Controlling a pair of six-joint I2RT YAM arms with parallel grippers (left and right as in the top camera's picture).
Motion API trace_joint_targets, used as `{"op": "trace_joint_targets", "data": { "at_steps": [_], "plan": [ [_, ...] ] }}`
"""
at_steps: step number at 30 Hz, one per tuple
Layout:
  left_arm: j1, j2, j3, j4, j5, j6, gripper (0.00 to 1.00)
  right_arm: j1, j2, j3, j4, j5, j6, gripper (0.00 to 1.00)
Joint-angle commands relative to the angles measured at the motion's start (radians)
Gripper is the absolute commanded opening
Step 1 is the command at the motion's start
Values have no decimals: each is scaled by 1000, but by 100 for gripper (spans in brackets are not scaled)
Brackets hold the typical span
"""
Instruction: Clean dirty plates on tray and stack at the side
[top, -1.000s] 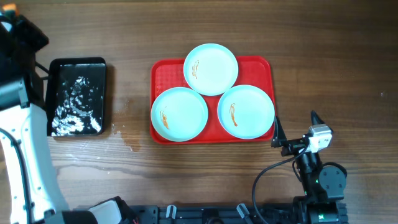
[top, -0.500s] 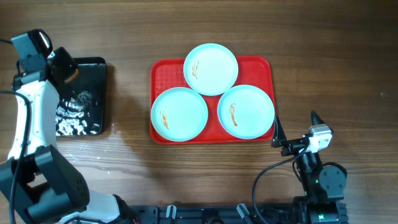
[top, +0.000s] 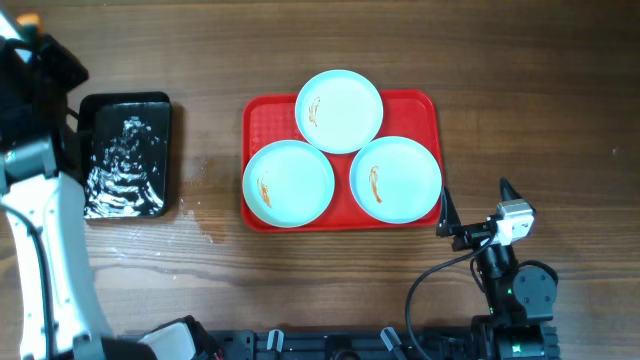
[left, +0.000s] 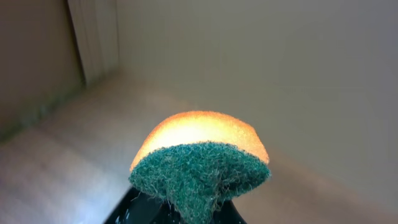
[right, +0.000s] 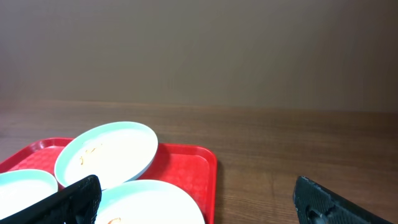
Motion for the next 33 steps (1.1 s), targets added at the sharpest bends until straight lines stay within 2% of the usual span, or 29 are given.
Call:
{"op": "trace_joint_targets", "data": {
  "at_steps": [1, 7, 15, 18, 21, 25, 29, 33],
  "plan": [
    [0, 152, -101, -34, 11, 16, 4, -5, -2, -1, 4, 11, -17, 100],
    [0, 249, -122, -57, -66, 17, 4, -5, -2, -1, 4, 11, -17, 100],
    [-3, 32, -92, 75, -68, 69, 4, -5, -2, -1, 4, 11, -17, 100],
    [-3, -72, -92, 140, 11, 68, 4, -5, -2, -1, 4, 11, -17, 100],
    [-3, -92, -92, 143, 50, 68, 4, -5, -2, -1, 4, 11, -17, 100],
    [3, -16, -100, 34, 48, 68, 4, -5, -2, -1, 4, 11, -17, 100],
    [16, 168, -114, -88, 28, 69, 4, -5, -2, -1, 4, 11, -18, 100],
    [16, 249, -113, -134, 27, 69, 4, -5, -2, -1, 4, 11, -17, 100]
  ]
}}
